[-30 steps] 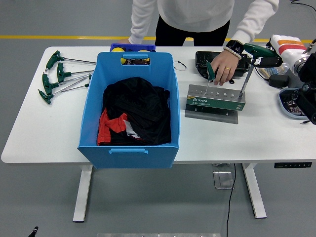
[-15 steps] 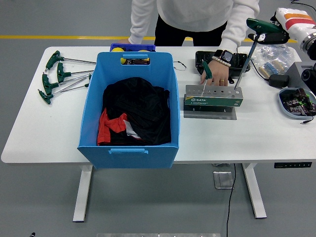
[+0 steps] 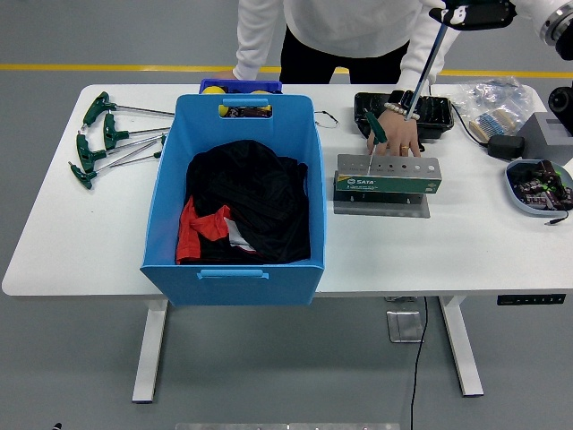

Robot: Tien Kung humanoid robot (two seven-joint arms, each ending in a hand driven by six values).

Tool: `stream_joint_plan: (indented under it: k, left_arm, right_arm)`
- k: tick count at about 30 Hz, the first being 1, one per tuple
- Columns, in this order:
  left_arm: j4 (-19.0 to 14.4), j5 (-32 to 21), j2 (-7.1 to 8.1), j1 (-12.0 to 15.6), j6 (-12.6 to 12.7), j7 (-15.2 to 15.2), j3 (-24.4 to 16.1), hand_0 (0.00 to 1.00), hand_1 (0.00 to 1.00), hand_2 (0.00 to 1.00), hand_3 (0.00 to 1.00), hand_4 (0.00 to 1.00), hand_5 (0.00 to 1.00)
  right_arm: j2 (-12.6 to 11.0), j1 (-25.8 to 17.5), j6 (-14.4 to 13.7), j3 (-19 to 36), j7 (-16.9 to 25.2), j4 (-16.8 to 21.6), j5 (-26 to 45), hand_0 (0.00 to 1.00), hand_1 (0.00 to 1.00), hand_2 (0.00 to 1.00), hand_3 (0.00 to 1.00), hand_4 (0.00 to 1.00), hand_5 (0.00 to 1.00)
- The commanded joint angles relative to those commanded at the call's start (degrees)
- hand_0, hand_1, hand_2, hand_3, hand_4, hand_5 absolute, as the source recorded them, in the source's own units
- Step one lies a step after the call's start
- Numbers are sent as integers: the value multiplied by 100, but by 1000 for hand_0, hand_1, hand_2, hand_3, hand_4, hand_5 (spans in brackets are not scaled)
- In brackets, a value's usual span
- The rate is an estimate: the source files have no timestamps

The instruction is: Lift tool from toolbox,place it in box,lift tool from toolbox,place it in box

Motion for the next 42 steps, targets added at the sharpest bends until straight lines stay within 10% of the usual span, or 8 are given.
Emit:
stream_joint_plan:
  k: [17, 30, 40, 41, 42]
  left_arm:
    - [6, 122, -8, -34, 12, -2, -82, 654, 629, 682, 711, 900, 815]
    - [3, 154, -9, -92, 55, -12, -88, 654, 624, 678, 707, 901, 817]
    - [-1, 187, -11, -117, 67, 2, -105, 654, 620, 678, 707, 900, 816]
    - [-1, 191, -12, -116, 68, 4, -108, 654, 620, 677, 706, 899, 814]
    - [-1, 198, -13, -115, 70, 7, -114, 654, 620, 677, 706, 899, 814]
  right_arm:
    - [922, 154, -42, -897, -279, 1830, 60, 2, 2, 2, 4, 875, 727]
    - [1396, 130, -86, -2512, -278, 1626, 422, 2, 2, 19, 30, 879, 720]
    - [1474, 156, -114, -2715, -282, 1133, 477, 32, 2, 87, 109, 896, 704]
    - [1479, 158, -136, -2703, -272, 1114, 460, 300, 226, 366, 442, 936, 676]
    - [1485, 160, -186, -2684, -250, 1087, 450, 300, 226, 366, 442, 936, 676]
